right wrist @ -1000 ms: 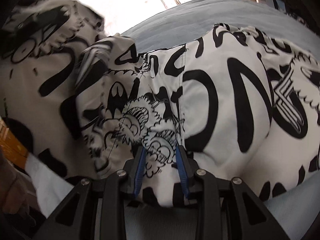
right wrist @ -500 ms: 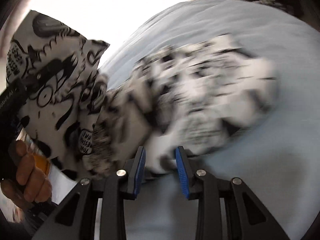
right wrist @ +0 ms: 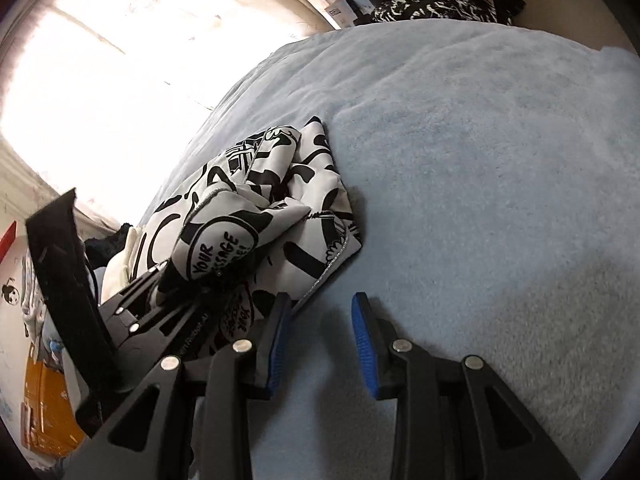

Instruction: Fold large clothes

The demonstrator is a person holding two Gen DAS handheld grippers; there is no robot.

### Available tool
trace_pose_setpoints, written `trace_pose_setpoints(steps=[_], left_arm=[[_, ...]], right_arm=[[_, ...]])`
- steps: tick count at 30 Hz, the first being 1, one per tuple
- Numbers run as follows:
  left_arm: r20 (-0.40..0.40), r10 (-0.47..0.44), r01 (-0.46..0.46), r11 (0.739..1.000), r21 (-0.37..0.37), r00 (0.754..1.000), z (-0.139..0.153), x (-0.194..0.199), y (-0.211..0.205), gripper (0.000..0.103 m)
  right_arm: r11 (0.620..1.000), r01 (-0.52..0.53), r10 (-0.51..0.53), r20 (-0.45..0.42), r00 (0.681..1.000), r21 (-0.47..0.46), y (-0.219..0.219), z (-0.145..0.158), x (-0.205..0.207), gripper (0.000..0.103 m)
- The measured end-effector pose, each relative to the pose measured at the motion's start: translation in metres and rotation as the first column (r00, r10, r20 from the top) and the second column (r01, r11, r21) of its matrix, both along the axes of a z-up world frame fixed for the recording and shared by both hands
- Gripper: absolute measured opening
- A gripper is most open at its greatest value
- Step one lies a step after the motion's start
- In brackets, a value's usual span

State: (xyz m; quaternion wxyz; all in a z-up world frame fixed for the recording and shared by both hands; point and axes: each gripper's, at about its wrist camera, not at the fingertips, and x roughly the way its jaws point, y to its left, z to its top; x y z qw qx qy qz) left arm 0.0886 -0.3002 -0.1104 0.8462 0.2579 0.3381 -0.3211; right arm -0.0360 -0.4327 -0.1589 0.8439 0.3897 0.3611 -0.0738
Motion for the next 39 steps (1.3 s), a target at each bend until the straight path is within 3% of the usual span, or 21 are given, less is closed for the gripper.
trace_pose_setpoints(steps=[7,12,16,21,23,24,26,28,33,39], left_arm=[[-0.052,0.028,-0.034,0.99,-0.134,0.998,0.034,0.01,-0.012,0.012],[-0.09,0.04,-0.048,0.995,-0.085,0.995,0.01,0.014,-0.02,0.012],[-0.076,0.03,-0.036,0.996,-0.085,0.997,0.017,0.011,-0.019,0.012],[-0.159,0.026,-0.035,0.998,-0.052,0.987,0.029,0.022,-0.016,0.019],[-0.195,0.02,-0.03,0.998,-0.048,0.981,0.034,0.022,-0.011,0.029],[-0.206,0.018,-0.026,0.999,-0.034,0.978,0.036,0.021,-0.01,0.035],[-0.204,0.009,-0.013,1.0,-0.019,0.979,0.035,0.017,-0.013,0.072],[-0.183,-0.018,0.011,0.999,-0.037,0.983,0.037,0.006,-0.014,0.081],[-0.16,-0.116,0.102,0.99,-0.093,0.98,0.058,-0.021,-0.015,0.082],[-0.189,-0.088,0.055,0.984,-0.17,0.978,0.095,-0.014,0.033,0.082]], right_arm=[[1.0,0.024,-0.025,0.026,0.999,0.005,-0.005,0.006,0.005,0.031],[0.999,0.033,-0.033,0.006,0.999,-0.019,-0.005,0.009,0.001,0.032],[0.999,0.033,-0.033,-0.016,0.999,-0.041,-0.007,0.014,0.003,0.032],[0.998,0.014,-0.016,-0.036,0.999,-0.068,-0.006,0.029,0.009,0.032],[0.997,0.006,-0.009,-0.036,0.999,-0.079,-0.007,0.036,0.013,0.032],[0.996,0.002,-0.005,-0.038,0.999,-0.089,-0.007,0.039,0.013,0.038],[0.994,0.004,-0.008,-0.031,0.999,-0.111,-0.007,0.049,0.014,0.046],[0.991,0.011,-0.014,-0.019,1.0,-0.132,-0.008,0.058,0.013,0.046],[0.995,-0.001,0.001,0.006,1.0,-0.095,-0.015,0.072,0.013,0.046],[0.993,-0.11,0.111,0.022,0.994,-0.047,-0.024,0.089,0.04,0.046]])
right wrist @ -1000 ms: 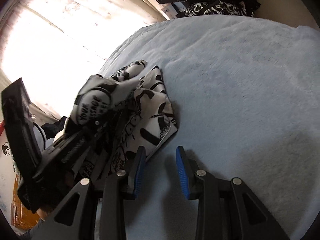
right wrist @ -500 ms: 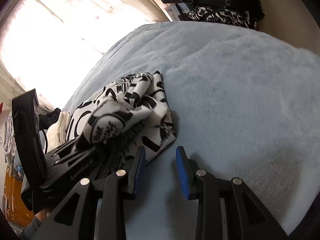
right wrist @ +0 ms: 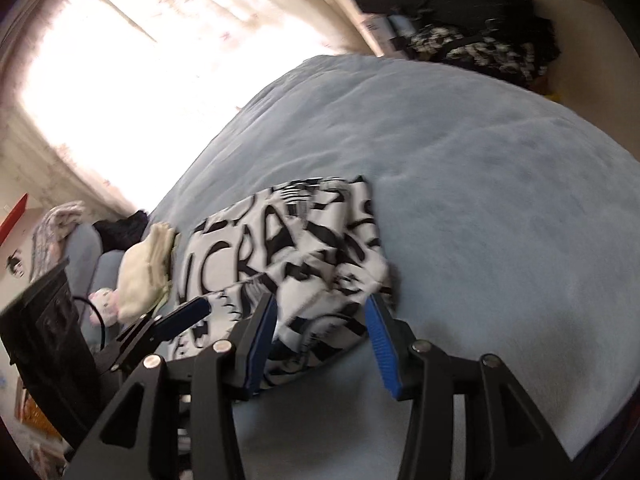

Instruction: Fold large clothes

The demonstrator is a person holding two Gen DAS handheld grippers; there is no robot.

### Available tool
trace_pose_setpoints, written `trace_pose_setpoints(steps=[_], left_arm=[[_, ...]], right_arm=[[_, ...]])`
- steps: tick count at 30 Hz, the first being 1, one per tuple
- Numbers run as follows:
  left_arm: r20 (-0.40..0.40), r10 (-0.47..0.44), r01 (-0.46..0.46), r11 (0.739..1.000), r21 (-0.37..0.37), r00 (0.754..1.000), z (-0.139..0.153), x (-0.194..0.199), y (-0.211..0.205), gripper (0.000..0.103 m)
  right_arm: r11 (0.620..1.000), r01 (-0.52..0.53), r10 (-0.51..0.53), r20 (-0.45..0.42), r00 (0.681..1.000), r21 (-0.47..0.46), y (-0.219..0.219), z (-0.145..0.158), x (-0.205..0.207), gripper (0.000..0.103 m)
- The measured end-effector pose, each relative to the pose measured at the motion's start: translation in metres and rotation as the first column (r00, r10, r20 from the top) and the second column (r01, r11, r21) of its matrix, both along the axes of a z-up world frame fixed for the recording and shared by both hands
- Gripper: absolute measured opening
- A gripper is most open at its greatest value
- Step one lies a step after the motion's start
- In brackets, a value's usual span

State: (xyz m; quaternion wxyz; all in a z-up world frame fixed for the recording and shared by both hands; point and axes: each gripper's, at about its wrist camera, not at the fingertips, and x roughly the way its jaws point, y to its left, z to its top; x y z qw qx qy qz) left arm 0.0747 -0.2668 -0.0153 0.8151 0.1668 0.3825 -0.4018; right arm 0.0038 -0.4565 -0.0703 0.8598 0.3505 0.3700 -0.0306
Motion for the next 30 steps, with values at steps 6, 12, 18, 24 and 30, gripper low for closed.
trace_pose_setpoints(steps=[6,12,18,24,30], left_arm=[[-0.063,0.164,-0.165,0.986,-0.011,0.984,0.018,0.046,0.087,0.081],[-0.198,0.286,-0.285,0.958,0.035,0.937,-0.015,0.1,0.143,0.058],[-0.312,0.295,-0.313,0.95,-0.008,0.903,-0.054,0.119,0.159,0.053],[-0.242,0.271,-0.278,0.961,0.005,0.932,-0.048,0.105,0.139,0.053],[-0.11,0.289,-0.277,0.954,0.113,0.951,-0.065,0.086,0.109,0.05]], right_arm=[[0.988,-0.109,0.117,-0.07,0.991,0.108,-0.008,-0.019,0.048,0.046],[0.96,-0.168,0.207,-0.167,0.964,0.224,-0.015,-0.062,0.092,0.046],[0.952,-0.23,0.268,-0.187,0.945,0.201,-0.002,-0.079,0.115,0.023],[0.978,-0.195,0.192,-0.042,0.98,-0.077,0.01,-0.019,0.094,0.015],[0.982,-0.163,0.139,-0.227,0.964,-0.091,0.004,-0.084,0.106,0.015]])
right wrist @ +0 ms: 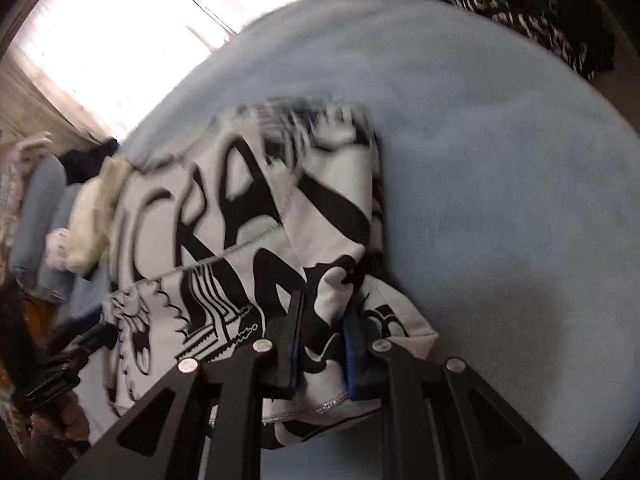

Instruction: Fold large clothes

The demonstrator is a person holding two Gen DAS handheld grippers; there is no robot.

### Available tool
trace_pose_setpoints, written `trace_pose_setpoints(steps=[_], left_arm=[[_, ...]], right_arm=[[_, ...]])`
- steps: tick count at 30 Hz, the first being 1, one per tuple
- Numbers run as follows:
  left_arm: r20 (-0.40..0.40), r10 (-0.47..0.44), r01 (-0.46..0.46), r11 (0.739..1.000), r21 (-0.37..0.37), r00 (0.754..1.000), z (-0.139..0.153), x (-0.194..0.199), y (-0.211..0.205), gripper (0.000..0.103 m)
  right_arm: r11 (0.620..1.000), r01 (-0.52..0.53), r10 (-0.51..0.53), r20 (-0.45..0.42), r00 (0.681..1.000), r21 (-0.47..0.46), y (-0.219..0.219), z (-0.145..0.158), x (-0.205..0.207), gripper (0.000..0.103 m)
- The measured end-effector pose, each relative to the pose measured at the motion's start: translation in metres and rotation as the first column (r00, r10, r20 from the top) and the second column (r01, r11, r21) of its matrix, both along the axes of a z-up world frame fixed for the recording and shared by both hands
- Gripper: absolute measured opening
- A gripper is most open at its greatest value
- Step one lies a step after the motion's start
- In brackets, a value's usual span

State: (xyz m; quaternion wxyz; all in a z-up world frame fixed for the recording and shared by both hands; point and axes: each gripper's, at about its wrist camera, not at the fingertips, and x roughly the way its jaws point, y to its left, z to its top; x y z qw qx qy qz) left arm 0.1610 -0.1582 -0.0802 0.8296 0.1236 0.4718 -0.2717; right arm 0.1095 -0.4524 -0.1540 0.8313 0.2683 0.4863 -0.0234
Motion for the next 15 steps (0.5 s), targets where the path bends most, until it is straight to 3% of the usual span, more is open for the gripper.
trace_pose_setpoints(steps=[2,8,10,13,15], left_arm=[[0.021,0.01,-0.011,1.0,0.027,1.0,-0.005,-0.002,-0.001,0.05],[-0.06,0.047,-0.051,0.996,-0.072,0.997,0.008,0.009,0.017,0.058],[-0.1,0.064,-0.075,0.991,-0.112,0.993,0.015,0.018,0.022,0.062],[-0.099,0.09,-0.103,0.985,-0.135,0.991,0.025,0.033,0.025,0.07],[-0.092,0.121,-0.133,0.982,-0.132,0.988,0.03,0.048,0.024,0.071]], right_arm=[[1.0,0.004,-0.005,0.022,1.0,0.015,0.001,0.006,-0.001,0.016],[0.999,-0.048,0.048,-0.019,0.999,-0.021,0.009,0.033,0.004,0.029],[0.998,-0.056,0.056,-0.003,0.998,0.0,0.007,0.043,0.007,0.045],[0.999,-0.031,0.03,0.045,0.999,0.013,-0.004,0.059,0.018,0.064],[1.0,-0.007,0.006,0.056,0.998,0.014,-0.017,0.061,0.028,0.066]])
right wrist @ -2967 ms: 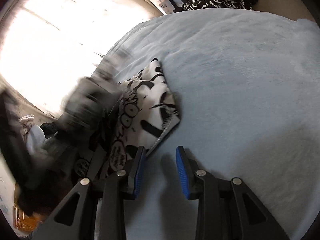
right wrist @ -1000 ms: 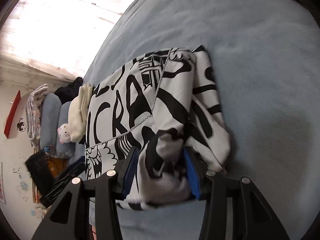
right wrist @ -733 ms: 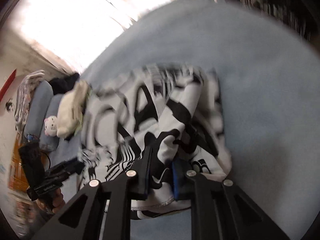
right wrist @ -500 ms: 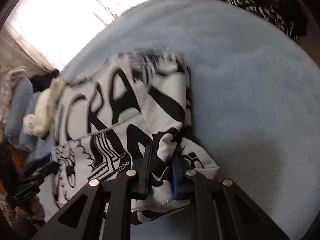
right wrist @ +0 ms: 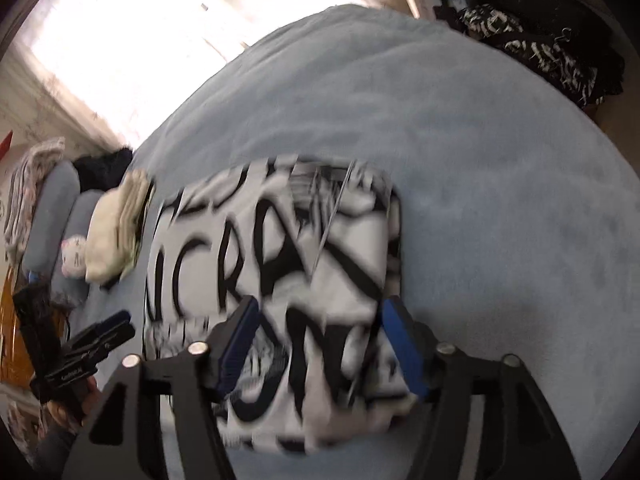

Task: Fold large clothes
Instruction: 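Grasp the bundle edge with the left gripper while the right gripper pinches the side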

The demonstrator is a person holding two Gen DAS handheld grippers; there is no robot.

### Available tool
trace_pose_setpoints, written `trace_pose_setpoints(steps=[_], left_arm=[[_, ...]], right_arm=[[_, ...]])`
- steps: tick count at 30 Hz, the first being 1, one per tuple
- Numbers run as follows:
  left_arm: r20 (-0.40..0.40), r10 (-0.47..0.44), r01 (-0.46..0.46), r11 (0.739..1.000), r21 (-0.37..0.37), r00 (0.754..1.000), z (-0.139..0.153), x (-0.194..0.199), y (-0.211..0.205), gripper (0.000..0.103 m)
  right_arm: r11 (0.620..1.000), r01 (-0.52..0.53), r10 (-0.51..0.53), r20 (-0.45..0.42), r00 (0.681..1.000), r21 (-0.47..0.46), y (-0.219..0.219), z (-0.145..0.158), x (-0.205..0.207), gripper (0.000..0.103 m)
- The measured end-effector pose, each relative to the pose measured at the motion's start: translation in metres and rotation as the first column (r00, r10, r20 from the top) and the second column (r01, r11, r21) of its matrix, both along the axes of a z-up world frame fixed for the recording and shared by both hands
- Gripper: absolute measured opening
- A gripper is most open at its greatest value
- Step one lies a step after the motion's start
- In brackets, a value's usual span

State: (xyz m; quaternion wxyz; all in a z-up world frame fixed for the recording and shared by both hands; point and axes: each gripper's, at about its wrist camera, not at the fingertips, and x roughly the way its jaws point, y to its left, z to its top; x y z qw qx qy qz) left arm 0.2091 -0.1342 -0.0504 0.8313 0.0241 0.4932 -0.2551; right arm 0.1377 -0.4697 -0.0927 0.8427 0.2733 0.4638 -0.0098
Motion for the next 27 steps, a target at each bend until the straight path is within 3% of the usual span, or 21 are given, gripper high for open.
trace_pose_setpoints(steps=[5,9,11,13,14,17,18,21,27], left_arm=[[-0.076,0.058,-0.059,0.998,-0.013,0.995,-0.011,0.049,-0.006,0.071],[-0.079,0.074,-0.076,0.997,-0.021,0.994,-0.022,0.073,-0.009,0.071],[-0.078,0.077,-0.079,0.997,-0.024,0.994,-0.026,0.079,-0.008,0.072],[-0.084,0.078,-0.079,0.997,-0.019,0.993,-0.031,0.085,-0.01,0.065],[-0.09,0.065,-0.067,0.998,-0.018,0.994,-0.031,0.086,-0.013,0.055],[0.002,0.047,-0.047,0.996,0.078,0.999,-0.024,0.081,-0.028,0.044],[0.025,0.043,-0.046,0.992,0.114,0.999,-0.029,0.079,-0.034,0.044],[0.066,0.041,-0.055,0.976,0.211,0.997,-0.046,0.073,-0.048,0.045],[0.105,0.056,-0.077,0.976,0.206,0.993,-0.023,0.062,-0.046,0.045]], right_arm=[[0.994,0.046,-0.041,-0.061,0.997,0.096,-0.038,-0.031,0.053,0.066],[0.987,0.063,-0.047,-0.11,0.993,0.146,-0.053,-0.062,0.082,0.066],[0.98,0.053,-0.035,-0.097,0.995,0.19,-0.055,-0.072,0.089,0.058],[0.992,0.026,-0.013,-0.1,0.995,0.127,-0.05,-0.07,0.093,0.02],[0.997,0.009,-0.002,-0.095,0.995,0.081,-0.046,-0.064,0.093,0.017],[1.0,0.016,-0.016,0.002,1.0,-0.024,-0.041,-0.04,0.083,0.006],[0.998,0.032,-0.033,-0.008,0.999,-0.063,-0.042,-0.043,0.082,0.006],[0.999,0.021,-0.025,-0.109,0.994,-0.033,-0.044,-0.076,0.092,0.006],[0.988,0.039,-0.054,-0.097,0.994,-0.152,-0.034,-0.044,0.084,0.013]])
